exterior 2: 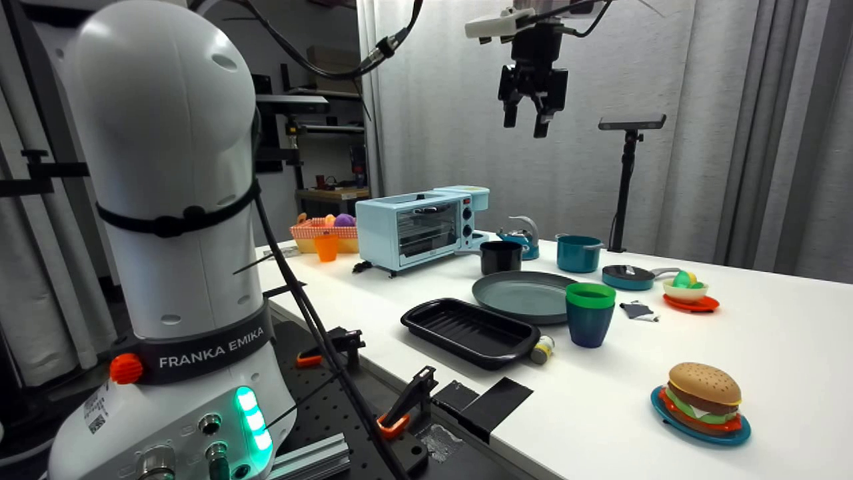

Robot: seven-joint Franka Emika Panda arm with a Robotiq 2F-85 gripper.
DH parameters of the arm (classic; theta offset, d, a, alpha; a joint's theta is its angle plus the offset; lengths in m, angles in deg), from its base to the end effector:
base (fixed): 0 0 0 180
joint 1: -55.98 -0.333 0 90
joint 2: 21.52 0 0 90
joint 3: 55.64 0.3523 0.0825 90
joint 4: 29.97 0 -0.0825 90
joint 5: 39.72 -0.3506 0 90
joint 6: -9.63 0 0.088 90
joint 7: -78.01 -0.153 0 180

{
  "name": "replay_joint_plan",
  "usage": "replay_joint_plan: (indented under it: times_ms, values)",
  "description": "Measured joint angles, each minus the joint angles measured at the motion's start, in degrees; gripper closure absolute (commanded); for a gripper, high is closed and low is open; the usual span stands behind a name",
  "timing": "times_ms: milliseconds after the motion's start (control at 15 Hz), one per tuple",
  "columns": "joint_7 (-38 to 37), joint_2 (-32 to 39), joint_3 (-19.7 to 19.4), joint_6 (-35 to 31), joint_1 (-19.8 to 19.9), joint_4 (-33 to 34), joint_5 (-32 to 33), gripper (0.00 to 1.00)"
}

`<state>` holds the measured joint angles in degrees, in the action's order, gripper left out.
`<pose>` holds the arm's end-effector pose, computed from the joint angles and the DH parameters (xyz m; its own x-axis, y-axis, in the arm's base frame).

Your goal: Pour the chips from the blue cup onto the gray plate

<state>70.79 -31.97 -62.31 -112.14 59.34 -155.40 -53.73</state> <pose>0.4724 -0.0652 0.4817 0.9083 -0.4126 0.0692 -0.3845 -0.8885 -0.2504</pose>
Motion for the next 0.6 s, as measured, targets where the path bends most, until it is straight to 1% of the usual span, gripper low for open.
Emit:
replay_joint_plan:
  times_ms: [200, 600]
  values:
    - [-4.3, 0.4, 0.0, -2.0, 0.4, -0.2, -1.5, 0.0]
    - [-13.8, -0.2, 0.1, -2.1, 1.8, -1.4, -1.6, 0.0]
